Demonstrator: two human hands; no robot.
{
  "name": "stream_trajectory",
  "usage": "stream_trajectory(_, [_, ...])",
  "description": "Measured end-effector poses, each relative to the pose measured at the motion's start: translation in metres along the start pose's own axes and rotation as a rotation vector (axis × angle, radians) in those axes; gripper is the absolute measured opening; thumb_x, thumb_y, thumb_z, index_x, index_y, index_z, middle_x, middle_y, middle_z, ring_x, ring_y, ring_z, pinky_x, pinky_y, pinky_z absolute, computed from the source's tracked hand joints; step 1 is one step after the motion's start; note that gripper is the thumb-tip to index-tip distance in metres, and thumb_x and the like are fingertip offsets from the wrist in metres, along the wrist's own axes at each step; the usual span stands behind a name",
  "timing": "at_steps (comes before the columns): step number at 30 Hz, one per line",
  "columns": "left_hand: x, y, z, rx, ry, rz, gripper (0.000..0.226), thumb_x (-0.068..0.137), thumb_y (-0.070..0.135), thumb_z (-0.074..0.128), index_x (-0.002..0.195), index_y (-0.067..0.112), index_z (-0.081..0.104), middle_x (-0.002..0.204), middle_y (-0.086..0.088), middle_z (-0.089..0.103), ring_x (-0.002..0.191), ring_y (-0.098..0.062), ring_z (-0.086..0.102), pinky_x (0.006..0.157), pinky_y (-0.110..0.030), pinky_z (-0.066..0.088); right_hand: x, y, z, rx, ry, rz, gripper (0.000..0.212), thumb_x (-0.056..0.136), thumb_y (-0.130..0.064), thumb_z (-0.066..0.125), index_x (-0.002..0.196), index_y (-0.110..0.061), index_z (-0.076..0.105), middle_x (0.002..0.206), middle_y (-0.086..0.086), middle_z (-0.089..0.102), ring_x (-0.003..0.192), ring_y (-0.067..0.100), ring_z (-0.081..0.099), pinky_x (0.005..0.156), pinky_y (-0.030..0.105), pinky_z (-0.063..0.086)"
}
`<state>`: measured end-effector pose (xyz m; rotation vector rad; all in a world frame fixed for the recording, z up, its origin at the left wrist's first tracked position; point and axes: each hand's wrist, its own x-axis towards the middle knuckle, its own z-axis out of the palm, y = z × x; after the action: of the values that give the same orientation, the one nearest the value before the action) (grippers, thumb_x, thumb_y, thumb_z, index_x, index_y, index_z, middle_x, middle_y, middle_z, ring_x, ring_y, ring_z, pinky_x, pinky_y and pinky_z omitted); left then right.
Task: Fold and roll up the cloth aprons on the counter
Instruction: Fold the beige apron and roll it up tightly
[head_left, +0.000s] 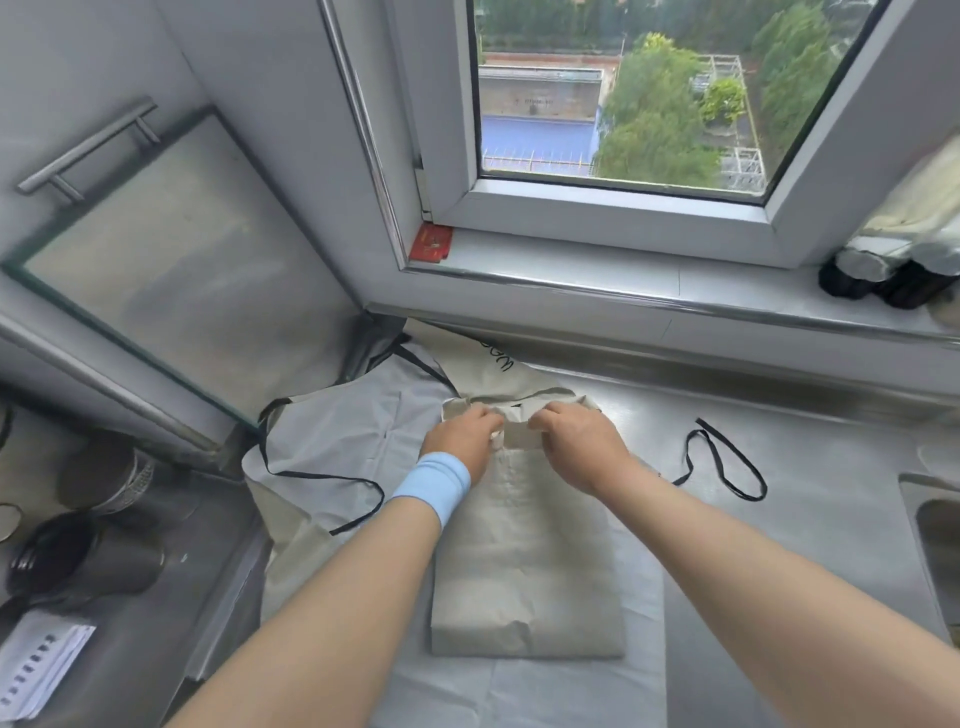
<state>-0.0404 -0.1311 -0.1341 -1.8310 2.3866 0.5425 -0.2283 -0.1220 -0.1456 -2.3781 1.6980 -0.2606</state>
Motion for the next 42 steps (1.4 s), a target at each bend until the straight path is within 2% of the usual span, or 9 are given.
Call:
stream_trajectory(3, [0.019,-0.010,-0.003,0.171,-0.169,-0.039,0.029,0.094,0.024,0.048,0.119,0.029,0.060,0.126,0.000,0.057,0.109,-0.030,0.061,0.087,-0.036,0.048,0.017,0.005,0.004,-0.074,-0.180,-0.024,0.042,0.091,-0.023,0.053,0.133,-0.025,0.057,0.132,-0.001,0.058,0.118,0.027,0.056,0.094,0.039,0.037])
stream_trajectory(7, [0.030,-0.021,-0.013,0.115,-0.080,-0.049,0.020,0.094,0.032,0.047,0.104,0.027,0.064,0.114,-0.001,0.062,0.103,-0.029,0.061,0.078,-0.033,0.046,0.032,0.007,0.012,-0.159,-0.305,0.027,0.048,0.092,-0.038,0.049,0.139,-0.030,0.047,0.139,0.000,0.050,0.127,0.025,0.047,0.102,0.041,0.032])
stream_trajectory(13, [0.045,-0.023,-0.054,-0.876,0.208,-0.288,0.014,0.083,0.021,0.050,0.073,0.018,0.060,0.065,0.004,0.064,0.066,-0.021,0.058,0.065,-0.031,0.045,0.046,-0.017,0.005,0.051,-0.175,0.076,0.059,0.082,-0.067,0.054,0.132,-0.036,0.054,0.138,-0.005,0.050,0.131,0.020,0.040,0.107,0.040,0.028])
stream_trajectory(19, [0.048,-0.020,-0.093,-1.303,0.272,-0.261,0.027,0.080,-0.004,0.043,0.059,0.009,0.054,0.045,-0.001,0.039,0.046,-0.017,0.031,0.043,-0.020,0.026,0.058,-0.039,-0.010,0.289,-0.174,0.238,0.021,0.086,-0.047,0.064,0.103,-0.037,0.072,0.109,-0.005,0.069,0.111,0.020,0.057,0.095,0.035,0.040])
stream_trajectory(24, [0.039,-0.028,-0.106,-1.407,0.421,-0.284,0.017,0.065,0.011,0.042,0.057,0.009,0.056,0.052,-0.005,0.052,0.051,-0.021,0.051,0.051,-0.026,0.048,0.058,-0.045,-0.018,0.648,-0.089,0.401,0.010,0.097,-0.027,0.054,0.093,-0.023,0.063,0.097,-0.001,0.067,0.096,0.020,0.061,0.077,0.027,0.039])
stream_trajectory(27, [0.041,-0.030,-0.106,-1.349,0.458,-0.366,0.021,0.087,0.007,0.042,0.075,0.013,0.058,0.075,-0.013,0.063,0.065,-0.030,0.066,0.062,-0.036,0.058,0.064,-0.051,-0.027,0.713,0.023,0.471,0.008,0.098,-0.027,0.050,0.098,-0.025,0.057,0.100,-0.004,0.064,0.097,0.019,0.057,0.082,0.030,0.040])
stream_trajectory(32, [0.029,-0.029,-0.102,-0.668,0.581,-0.293,0.033,0.087,0.010,0.048,0.117,0.017,0.059,0.127,-0.007,0.051,0.107,-0.028,0.057,0.097,-0.035,0.044,0.079,-0.055,-0.051,0.709,0.064,0.404,0.020,0.098,-0.026,0.049,0.118,-0.027,0.052,0.110,-0.002,0.065,0.103,0.022,0.059,0.087,0.033,0.044])
stream_trajectory(37, [0.025,-0.004,-0.096,-0.327,0.259,-0.055,0.067,0.067,0.033,0.049,0.133,0.037,0.041,0.117,0.006,0.063,0.113,-0.022,0.052,0.100,-0.037,0.035,0.088,-0.056,-0.085,0.732,-0.105,0.279,0.059,0.076,-0.011,0.054,0.129,-0.034,0.041,0.088,-0.010,0.057,0.085,0.015,0.057,0.074,0.028,0.047])
stream_trajectory(42, [0.037,-0.006,-0.103,-0.286,0.137,-0.115,0.022,0.083,0.035,0.056,0.099,0.038,0.071,0.099,0.009,0.072,0.097,-0.020,0.063,0.086,-0.031,0.050,0.084,-0.031,-0.090,0.639,-0.003,0.293,0.058,0.076,-0.014,0.058,0.126,-0.035,0.041,0.090,-0.006,0.061,0.087,0.019,0.058,0.079,0.031,0.048])
